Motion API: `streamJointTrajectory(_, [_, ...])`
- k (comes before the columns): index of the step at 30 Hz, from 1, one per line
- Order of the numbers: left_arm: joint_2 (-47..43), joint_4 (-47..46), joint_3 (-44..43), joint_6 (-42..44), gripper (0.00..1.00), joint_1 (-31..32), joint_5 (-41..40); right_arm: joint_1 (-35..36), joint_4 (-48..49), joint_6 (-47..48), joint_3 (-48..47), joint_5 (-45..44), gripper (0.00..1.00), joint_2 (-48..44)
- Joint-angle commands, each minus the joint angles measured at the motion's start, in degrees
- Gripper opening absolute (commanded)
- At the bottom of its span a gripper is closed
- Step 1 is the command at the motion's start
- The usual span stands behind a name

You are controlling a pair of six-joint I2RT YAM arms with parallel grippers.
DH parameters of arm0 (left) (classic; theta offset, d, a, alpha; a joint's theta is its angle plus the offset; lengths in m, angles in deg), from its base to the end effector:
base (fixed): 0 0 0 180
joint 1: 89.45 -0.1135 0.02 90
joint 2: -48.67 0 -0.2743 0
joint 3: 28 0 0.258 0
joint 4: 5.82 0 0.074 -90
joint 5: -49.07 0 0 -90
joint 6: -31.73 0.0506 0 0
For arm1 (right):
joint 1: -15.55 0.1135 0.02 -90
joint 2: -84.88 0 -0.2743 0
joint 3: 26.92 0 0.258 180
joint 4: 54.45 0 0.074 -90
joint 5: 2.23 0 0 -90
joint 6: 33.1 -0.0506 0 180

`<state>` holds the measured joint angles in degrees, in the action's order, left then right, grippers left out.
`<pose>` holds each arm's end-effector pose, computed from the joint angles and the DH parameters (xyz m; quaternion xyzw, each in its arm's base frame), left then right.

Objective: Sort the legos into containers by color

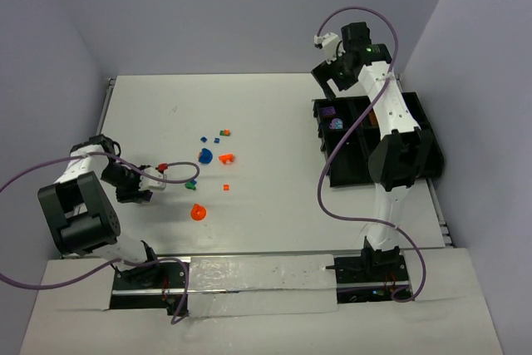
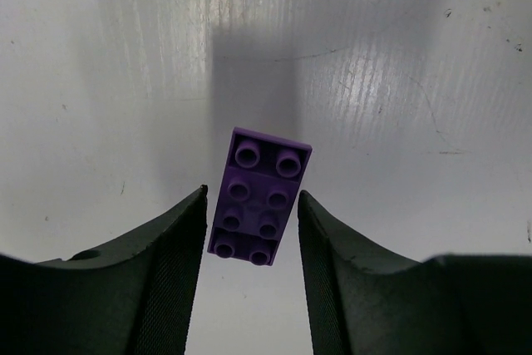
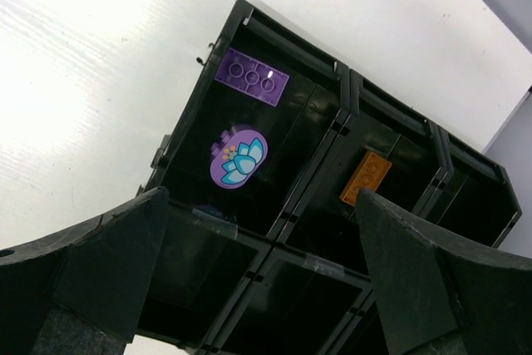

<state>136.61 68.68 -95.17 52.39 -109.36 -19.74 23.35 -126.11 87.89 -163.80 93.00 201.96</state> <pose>0.2321 0.0646 0.1755 0.6929 0.6958 -0.1178 0.1480 0.4595 0.0676 0.3473 -0.3276 0.8856 -0.0234 0.3284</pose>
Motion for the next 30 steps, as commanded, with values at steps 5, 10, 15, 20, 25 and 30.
streamJointTrajectory(5, [-0.21,-0.89,2.36,3.19,0.52,1.53,0.17,-1.85,1.96,0.15,3.14,-0.38,1.0,-3.05])
streamJointTrajectory(10, [-0.18,-1.81,2.5,2.16,0.47,2.26,1.17,-2.11,1.69,-0.32,1.48,0.59,1.0,-2.98])
streamJointTrajectory(15, [-0.23,-1.48,-0.51,0.42,0.26,2.33,3.85,-2.19,2.07,-0.82,-0.17,2.16,1.0,-3.48])
streamJointTrajectory(20, [1.02,2.49,-14.78,-10.75,0.08,4.87,15.15,-2.53,5.66,-4.02,-0.93,12.77,1.0,-5.72])
streamJointTrajectory(25, [4.98,1.3,-33.97,-37.85,0.02,10.79,33.43,-1.86,10.3,-7.57,0.05,34.41,1.0,-9.11])
streamJointTrajectory(30, [1.82,-31.48,-33.86,-86.07,0.02,17.88,46.73,5.18,13.21,-8.94,1.0,46.49,1.0,-10.35])
